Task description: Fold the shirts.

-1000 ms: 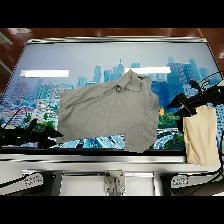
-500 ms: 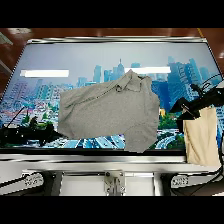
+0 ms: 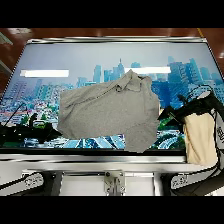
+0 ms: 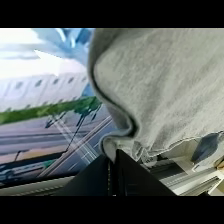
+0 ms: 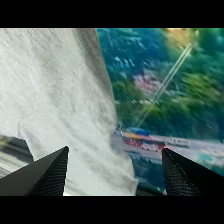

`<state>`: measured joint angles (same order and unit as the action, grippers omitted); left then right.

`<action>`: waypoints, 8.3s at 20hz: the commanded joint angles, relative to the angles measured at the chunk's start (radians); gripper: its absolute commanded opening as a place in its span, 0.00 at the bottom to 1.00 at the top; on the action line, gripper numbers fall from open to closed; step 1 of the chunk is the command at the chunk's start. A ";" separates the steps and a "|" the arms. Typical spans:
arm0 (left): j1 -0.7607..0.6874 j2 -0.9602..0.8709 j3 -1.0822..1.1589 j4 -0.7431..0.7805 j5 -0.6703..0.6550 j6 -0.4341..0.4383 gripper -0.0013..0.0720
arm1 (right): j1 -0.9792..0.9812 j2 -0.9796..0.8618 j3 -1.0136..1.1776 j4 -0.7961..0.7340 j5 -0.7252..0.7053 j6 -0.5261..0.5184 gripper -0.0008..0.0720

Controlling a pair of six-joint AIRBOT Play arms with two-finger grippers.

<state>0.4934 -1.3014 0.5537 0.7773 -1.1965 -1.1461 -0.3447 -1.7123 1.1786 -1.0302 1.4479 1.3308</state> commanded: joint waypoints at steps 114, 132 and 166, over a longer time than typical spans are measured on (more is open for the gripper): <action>0.061 -0.103 0.136 0.201 0.003 0.077 1.00 | -0.163 0.431 -0.165 0.012 -0.074 -0.001 0.72; 0.061 -0.144 0.131 0.171 -0.071 0.112 0.07 | -0.106 0.431 -0.509 0.022 -0.154 0.009 0.89; -0.061 -0.106 0.449 0.000 0.051 0.071 0.06 | 0.134 0.436 -0.291 0.213 -0.335 0.048 0.09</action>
<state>0.4957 -1.4101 0.9123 0.8318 -1.2205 -1.0443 -0.2352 -1.2407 0.7773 -0.8223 1.1725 1.3262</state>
